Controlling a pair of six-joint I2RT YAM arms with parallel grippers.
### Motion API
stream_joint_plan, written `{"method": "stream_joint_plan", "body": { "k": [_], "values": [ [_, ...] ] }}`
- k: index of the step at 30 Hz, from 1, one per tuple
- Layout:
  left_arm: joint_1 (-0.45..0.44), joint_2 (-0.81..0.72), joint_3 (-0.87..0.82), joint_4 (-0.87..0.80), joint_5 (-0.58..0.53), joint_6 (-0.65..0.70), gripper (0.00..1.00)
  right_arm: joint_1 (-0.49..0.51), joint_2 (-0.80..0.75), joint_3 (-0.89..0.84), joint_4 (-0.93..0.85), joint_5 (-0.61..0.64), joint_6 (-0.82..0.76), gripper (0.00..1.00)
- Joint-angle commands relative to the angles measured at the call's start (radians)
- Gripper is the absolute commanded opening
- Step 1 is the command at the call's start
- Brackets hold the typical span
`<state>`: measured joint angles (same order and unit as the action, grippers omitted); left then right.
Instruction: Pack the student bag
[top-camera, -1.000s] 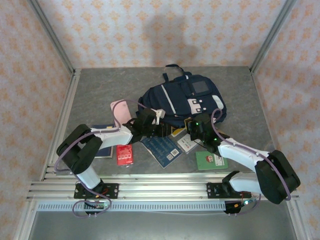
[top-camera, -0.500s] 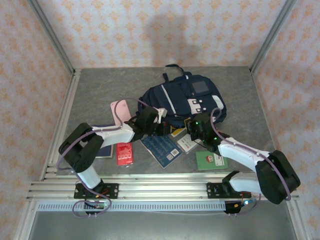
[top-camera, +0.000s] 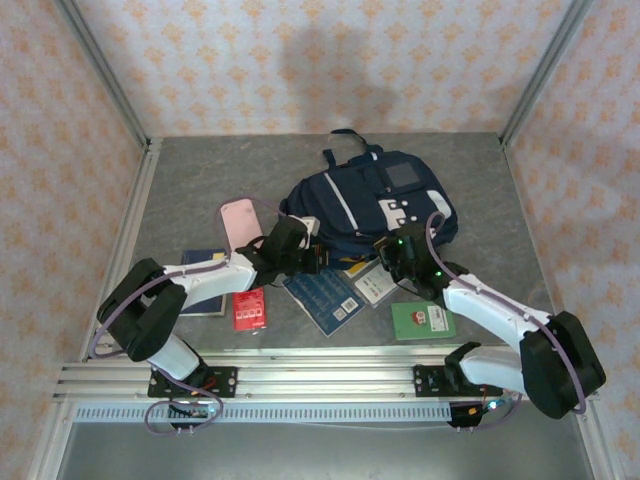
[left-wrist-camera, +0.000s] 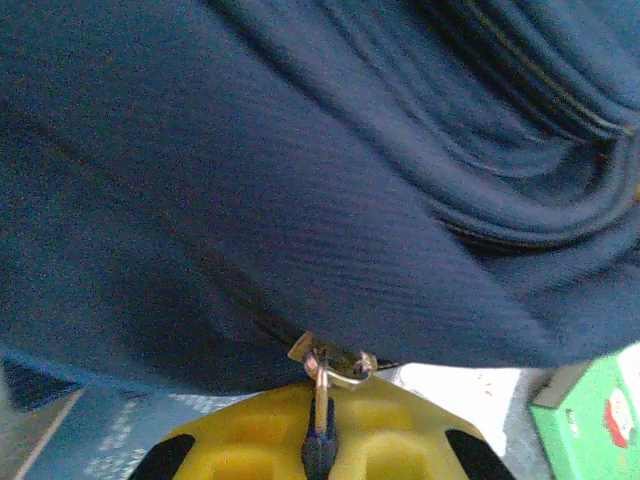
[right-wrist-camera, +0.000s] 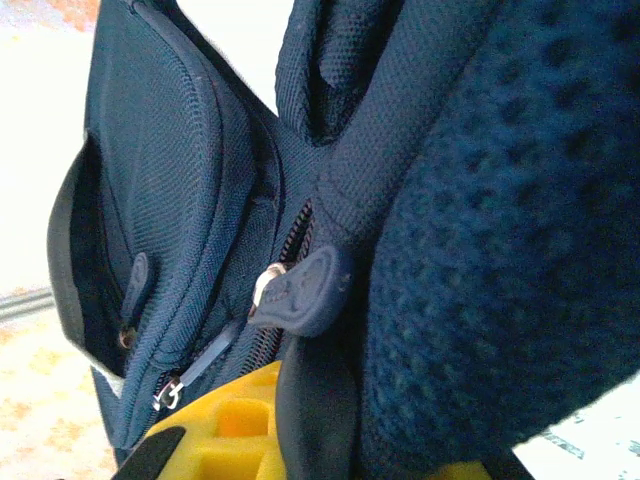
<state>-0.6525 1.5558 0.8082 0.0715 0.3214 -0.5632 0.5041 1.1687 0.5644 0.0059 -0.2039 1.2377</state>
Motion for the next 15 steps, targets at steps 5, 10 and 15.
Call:
{"method": "stream_joint_plan", "body": {
  "k": [5,10,15],
  "values": [
    [0.034,-0.050,0.004,-0.121,-0.191,0.052,0.00,-0.107,0.003,0.092,-0.169,-0.037,-0.273,0.00],
    [0.034,-0.062,0.027,-0.154,-0.225,0.072,0.00,-0.169,0.077,0.183,-0.285,-0.052,-0.465,0.00],
    [0.033,-0.066,0.063,-0.159,-0.169,0.111,0.00,-0.177,0.133,0.267,-0.349,-0.015,-0.649,0.04]
  ]
}}
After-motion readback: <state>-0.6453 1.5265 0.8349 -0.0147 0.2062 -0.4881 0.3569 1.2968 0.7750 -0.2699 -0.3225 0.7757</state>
